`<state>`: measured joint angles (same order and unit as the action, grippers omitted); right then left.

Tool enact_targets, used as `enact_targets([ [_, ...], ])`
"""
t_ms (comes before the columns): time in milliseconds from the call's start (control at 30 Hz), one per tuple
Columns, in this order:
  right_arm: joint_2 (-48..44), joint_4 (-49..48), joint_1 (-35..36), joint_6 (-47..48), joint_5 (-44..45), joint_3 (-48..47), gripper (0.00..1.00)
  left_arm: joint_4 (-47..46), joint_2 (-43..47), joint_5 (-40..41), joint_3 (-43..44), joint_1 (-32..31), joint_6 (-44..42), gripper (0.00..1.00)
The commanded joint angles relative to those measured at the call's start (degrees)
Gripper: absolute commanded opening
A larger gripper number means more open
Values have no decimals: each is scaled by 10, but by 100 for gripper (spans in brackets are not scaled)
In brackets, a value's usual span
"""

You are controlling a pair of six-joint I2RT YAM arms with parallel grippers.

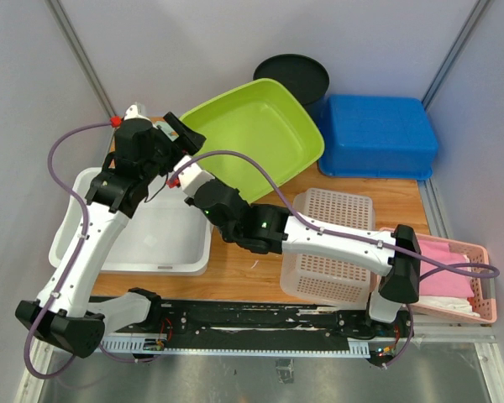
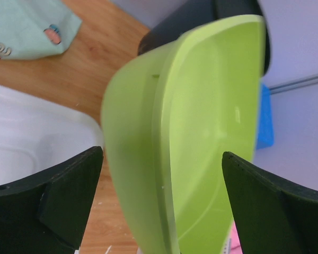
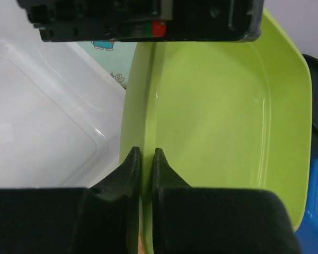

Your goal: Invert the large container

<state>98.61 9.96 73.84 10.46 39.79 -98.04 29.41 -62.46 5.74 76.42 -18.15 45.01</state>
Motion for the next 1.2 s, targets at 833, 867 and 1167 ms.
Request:
enact_targets([
  [833,-314,97,-219,-374,-525,101,1,59,99,101,14,-3,-161,99],
  [867,-321,87,-253,-405,-569,120,1,63,98,105,2,-3,-162,99],
  [1167,-317,-159,-440,-706,-899,292,1,75,77,92,-5,-2,-169,99],
])
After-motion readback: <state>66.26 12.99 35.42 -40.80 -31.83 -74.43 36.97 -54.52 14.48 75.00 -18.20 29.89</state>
